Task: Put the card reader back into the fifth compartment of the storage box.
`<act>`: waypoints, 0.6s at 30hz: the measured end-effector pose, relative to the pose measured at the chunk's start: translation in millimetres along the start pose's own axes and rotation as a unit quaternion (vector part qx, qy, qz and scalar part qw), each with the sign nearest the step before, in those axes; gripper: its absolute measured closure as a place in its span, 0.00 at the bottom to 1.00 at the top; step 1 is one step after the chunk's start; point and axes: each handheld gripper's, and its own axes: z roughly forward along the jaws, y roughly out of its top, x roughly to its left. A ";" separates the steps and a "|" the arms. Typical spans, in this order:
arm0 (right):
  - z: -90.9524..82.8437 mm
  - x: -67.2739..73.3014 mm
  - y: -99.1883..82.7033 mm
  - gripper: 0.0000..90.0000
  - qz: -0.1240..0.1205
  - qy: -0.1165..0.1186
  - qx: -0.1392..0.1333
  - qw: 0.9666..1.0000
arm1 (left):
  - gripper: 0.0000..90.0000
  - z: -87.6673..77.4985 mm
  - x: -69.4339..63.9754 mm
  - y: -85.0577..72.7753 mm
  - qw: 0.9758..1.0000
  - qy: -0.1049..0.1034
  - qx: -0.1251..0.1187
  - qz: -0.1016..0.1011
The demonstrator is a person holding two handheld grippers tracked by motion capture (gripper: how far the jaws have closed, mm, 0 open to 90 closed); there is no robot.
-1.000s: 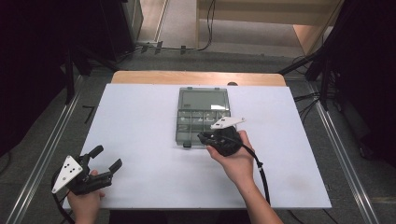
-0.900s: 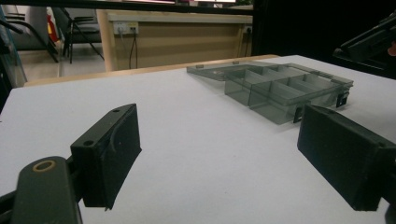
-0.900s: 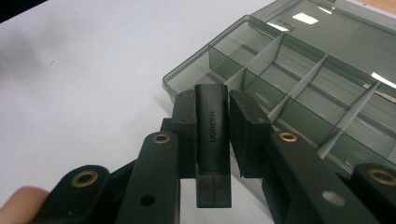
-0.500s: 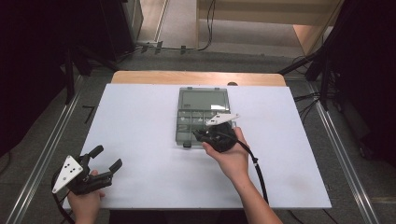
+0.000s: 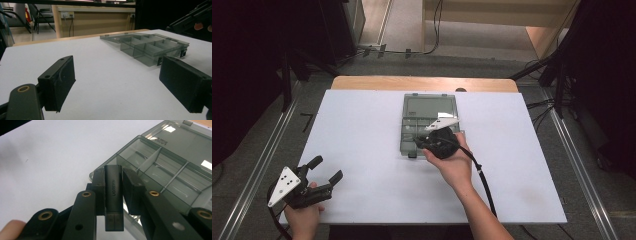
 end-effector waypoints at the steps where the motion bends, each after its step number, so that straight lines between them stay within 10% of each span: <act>1: 1.0 0.4 0.9 0.79 0.001 0.000 0.001 1.000 | 0.15 0.0 0.1 0.0 1.000 0.000 0.000 0.000; 18: 21.7 1.2 11.7 0.79 0.000 0.002 0.009 1.000 | 0.15 0.2 0.7 0.1 1.000 -0.001 0.001 -0.002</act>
